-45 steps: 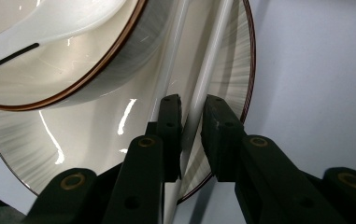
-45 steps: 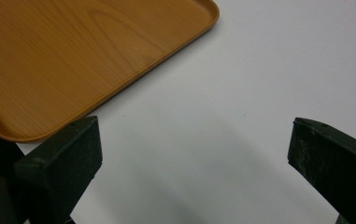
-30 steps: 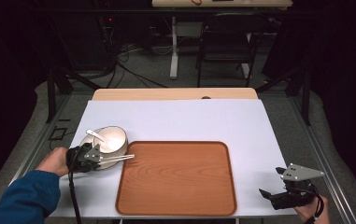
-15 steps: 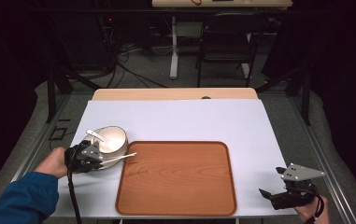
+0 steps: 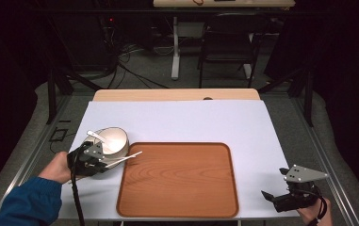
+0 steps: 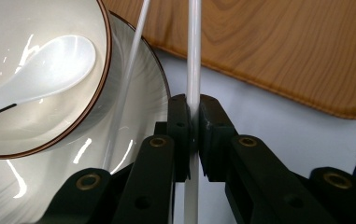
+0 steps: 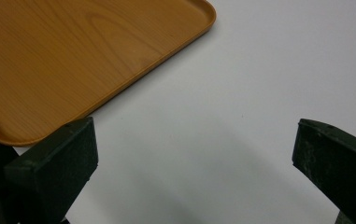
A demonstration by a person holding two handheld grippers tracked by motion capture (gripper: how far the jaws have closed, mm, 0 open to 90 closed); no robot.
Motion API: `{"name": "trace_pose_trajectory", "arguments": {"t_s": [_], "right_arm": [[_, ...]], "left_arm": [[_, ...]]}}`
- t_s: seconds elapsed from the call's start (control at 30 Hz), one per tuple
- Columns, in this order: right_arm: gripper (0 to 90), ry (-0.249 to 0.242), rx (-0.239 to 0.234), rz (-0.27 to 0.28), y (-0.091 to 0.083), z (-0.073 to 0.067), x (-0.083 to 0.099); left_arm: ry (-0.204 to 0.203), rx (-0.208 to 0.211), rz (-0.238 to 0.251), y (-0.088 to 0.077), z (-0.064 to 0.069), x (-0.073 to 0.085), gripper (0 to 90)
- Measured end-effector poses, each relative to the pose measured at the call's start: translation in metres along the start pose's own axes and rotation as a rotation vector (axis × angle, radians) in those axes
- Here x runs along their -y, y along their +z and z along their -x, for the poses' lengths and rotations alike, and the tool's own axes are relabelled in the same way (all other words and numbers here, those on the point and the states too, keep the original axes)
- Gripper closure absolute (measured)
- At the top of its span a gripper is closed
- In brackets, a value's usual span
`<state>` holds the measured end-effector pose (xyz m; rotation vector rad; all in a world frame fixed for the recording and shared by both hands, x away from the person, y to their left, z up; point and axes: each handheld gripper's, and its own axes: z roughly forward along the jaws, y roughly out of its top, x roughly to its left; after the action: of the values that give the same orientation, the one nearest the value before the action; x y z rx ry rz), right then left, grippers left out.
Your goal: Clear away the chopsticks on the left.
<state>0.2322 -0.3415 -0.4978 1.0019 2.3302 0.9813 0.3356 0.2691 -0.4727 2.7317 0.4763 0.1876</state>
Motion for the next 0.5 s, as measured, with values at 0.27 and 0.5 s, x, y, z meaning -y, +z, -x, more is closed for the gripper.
{"name": "trace_pose_trajectory", "arguments": {"t_s": [0.27,0.5], "right_arm": [[0.0,-0.002,0.004,-0.002,0.000,0.000,0.000],[0.0,-0.001,0.005,-0.004,0.000,0.000,0.000]], "left_arm": [[-0.056,0.002,0.017,-0.004,0.011,-0.009,84.1],[-0.100,0.006,0.045,-0.007,0.022,-0.017,84.1]]}}
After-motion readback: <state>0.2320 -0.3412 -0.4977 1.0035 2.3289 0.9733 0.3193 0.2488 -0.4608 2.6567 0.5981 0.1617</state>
